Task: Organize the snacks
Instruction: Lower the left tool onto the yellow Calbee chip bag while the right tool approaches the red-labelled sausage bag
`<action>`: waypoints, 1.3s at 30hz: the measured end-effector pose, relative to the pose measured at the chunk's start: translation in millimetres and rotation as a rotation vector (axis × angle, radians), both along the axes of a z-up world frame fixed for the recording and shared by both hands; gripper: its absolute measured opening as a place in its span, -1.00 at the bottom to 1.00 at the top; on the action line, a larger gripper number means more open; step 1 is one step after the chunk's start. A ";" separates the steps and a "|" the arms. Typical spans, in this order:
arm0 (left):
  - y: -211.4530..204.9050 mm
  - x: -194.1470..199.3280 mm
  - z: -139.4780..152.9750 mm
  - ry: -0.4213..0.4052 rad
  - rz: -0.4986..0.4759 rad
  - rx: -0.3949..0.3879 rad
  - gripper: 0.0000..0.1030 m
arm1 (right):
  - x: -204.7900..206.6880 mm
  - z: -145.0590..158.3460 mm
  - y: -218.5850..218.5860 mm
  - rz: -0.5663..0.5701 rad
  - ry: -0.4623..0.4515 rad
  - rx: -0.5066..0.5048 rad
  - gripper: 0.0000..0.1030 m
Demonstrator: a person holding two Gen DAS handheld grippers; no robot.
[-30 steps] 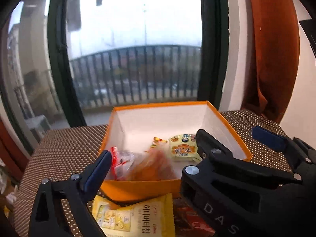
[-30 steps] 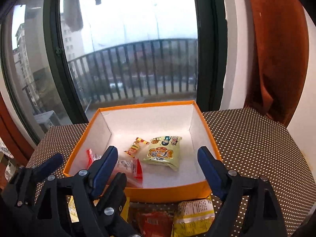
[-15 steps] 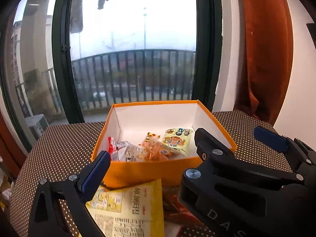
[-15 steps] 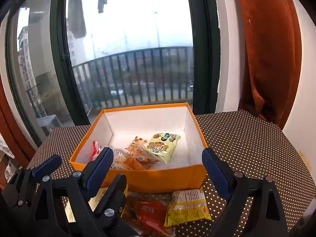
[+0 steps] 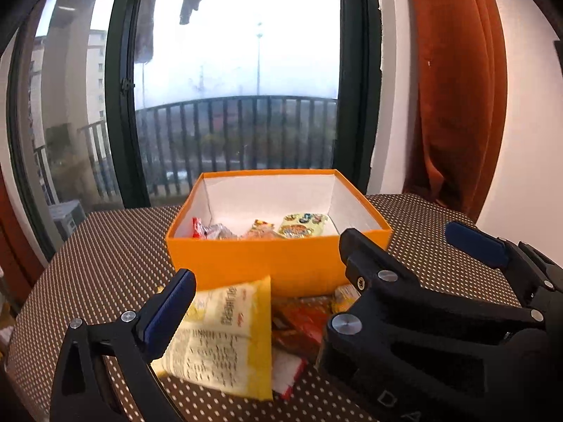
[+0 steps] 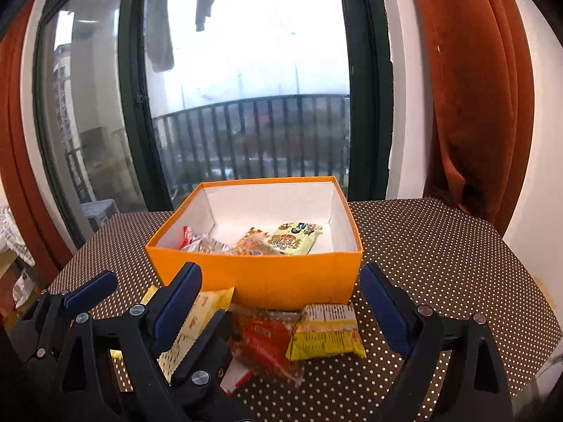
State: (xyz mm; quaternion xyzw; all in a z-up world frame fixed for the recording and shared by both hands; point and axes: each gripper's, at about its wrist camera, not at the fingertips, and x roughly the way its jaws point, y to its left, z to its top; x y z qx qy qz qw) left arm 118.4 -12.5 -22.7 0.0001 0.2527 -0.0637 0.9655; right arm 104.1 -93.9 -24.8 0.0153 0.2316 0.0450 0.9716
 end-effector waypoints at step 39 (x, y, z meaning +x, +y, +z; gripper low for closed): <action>-5.9 -1.8 -119.0 0.180 0.075 0.058 0.96 | 15.1 -131.6 -6.2 0.038 0.211 -0.018 0.81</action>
